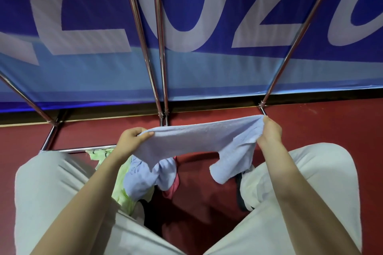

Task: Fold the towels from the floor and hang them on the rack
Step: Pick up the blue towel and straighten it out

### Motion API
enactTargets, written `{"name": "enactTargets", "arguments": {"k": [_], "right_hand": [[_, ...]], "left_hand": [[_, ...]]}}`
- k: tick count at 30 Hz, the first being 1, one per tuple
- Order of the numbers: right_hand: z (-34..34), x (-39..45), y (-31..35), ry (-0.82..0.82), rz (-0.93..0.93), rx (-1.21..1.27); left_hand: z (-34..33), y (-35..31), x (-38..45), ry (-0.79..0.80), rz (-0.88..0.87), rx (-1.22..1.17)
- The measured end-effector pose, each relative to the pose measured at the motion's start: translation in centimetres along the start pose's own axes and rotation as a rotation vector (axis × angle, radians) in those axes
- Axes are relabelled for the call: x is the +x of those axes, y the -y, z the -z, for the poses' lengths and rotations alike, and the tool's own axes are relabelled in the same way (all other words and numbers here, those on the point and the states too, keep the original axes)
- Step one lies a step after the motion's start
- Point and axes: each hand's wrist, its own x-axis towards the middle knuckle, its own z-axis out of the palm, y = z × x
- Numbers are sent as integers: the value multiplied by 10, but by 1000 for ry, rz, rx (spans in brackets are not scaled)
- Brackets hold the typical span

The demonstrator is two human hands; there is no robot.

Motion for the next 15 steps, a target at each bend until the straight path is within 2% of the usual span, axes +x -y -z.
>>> {"name": "enactTargets", "arguments": {"k": [1, 2, 6, 7, 9, 14, 15], "right_hand": [[2, 3, -5, -53, 82, -241], [4, 7, -7, -82, 117, -352], [0, 10, -7, -119, 118, -417], [-2, 10, -8, -97, 171, -447], [-5, -2, -5, -65, 181, -431], [-15, -28, 17, 44, 12, -179], [-13, -30, 17, 85, -38, -20]], "left_hand": [[3, 1, -1, -22, 30, -80], [6, 1, -3, -35, 55, -150], [18, -1, -11, -28, 148, -431], [22, -1, -12, -24, 176, -492], [28, 2, -11, -10, 212, -591], [34, -1, -11, -63, 344, -747], [34, 2, -10, -75, 367, -779]]}}
